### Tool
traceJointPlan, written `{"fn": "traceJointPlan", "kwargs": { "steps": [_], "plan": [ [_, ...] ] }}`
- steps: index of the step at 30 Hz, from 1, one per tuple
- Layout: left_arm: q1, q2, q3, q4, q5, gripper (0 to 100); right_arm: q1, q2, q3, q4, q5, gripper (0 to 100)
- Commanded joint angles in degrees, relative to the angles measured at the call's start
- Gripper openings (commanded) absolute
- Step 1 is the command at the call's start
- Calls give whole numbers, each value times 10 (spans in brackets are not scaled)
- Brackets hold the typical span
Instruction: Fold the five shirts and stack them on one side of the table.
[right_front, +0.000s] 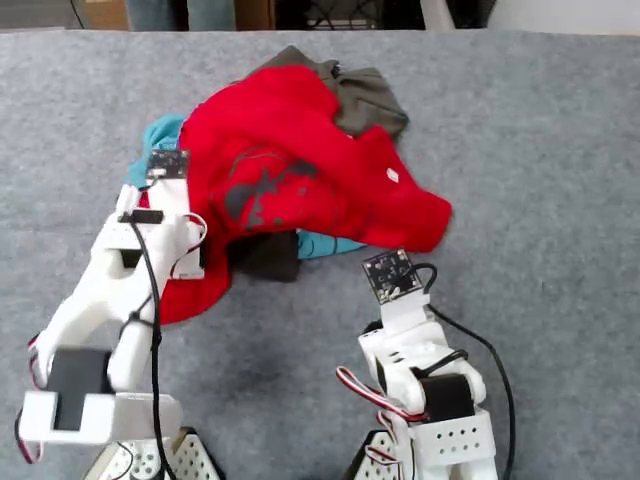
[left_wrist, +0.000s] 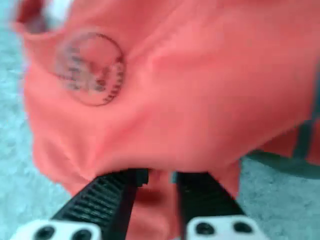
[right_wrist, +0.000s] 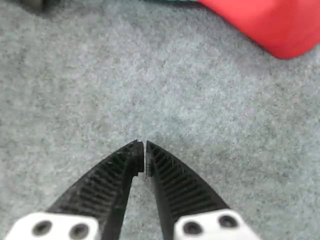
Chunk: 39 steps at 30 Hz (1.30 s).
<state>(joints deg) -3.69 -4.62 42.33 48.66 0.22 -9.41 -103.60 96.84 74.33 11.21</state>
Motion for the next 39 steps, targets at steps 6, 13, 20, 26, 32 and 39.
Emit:
{"fn": "traceJointPlan", "kwargs": {
  "steps": [6,13,20,26,32,39],
  "plan": [
    [-3,17,-46,47,5,27,-5,-44,-4,2,-4,15],
    [-47,-200,-119,249,0,28,-5,-44,-4,2,-4,15],
    [-47,-452,-193,380,-21,28,-5,-44,-4,2,-4,15],
    [-45,-530,-355,505,-22,28,-5,-44,-4,2,-4,15],
    [-60,-568,-561,523,-21,28,-5,-44,-4,2,-4,15],
    [-124,-631,-628,523,-19,28,-5,-44,-4,2,-4,15]
  ]
}}
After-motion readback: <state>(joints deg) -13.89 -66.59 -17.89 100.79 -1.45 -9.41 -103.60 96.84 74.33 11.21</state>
